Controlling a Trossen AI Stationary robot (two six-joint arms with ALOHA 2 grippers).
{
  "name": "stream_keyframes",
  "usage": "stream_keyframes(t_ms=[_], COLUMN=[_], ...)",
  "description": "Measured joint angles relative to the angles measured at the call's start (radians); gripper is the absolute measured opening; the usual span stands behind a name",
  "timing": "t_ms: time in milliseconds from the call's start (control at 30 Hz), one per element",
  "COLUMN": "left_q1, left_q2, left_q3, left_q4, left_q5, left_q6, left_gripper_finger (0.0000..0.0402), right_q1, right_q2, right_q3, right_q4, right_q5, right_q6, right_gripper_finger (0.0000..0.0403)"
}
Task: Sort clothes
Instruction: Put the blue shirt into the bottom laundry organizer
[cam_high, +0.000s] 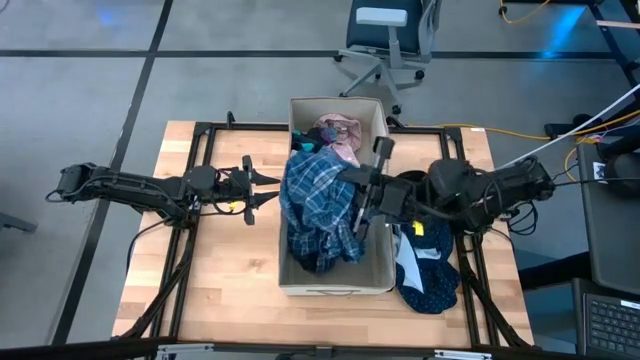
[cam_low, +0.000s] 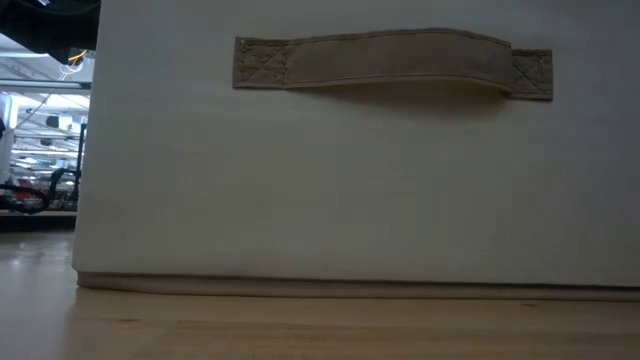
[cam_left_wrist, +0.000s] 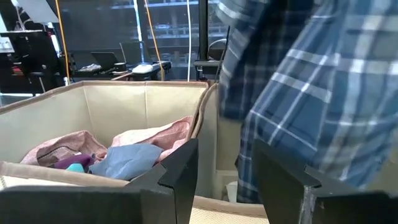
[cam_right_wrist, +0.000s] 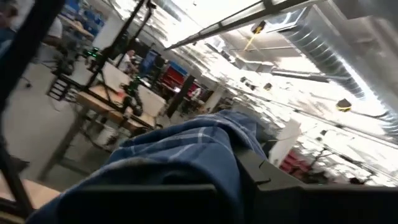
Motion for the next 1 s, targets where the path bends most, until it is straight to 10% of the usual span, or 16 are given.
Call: stream_keyframes(t_ms=[633, 1000], left_q1=[0.000, 0.000], left_q2=[0.000, 0.000], left_q3=[0.000, 0.000], left_q4=[-0.004, -0.003], left_q5=[0.000, 0.001], left_q6=[-0.008, -0.011], left_gripper_finger=[0.0139, 0.0139], right_q1=[-0.010, -0.055], right_q2=[0.018, 0.018], right_q3=[-0.106, -0.438], right_q4=[-0.631, -0.636], right_q5=[0.220, -0.010], right_q6=[0.425, 0.580], right_gripper_finger=[0.0014, 0.0014])
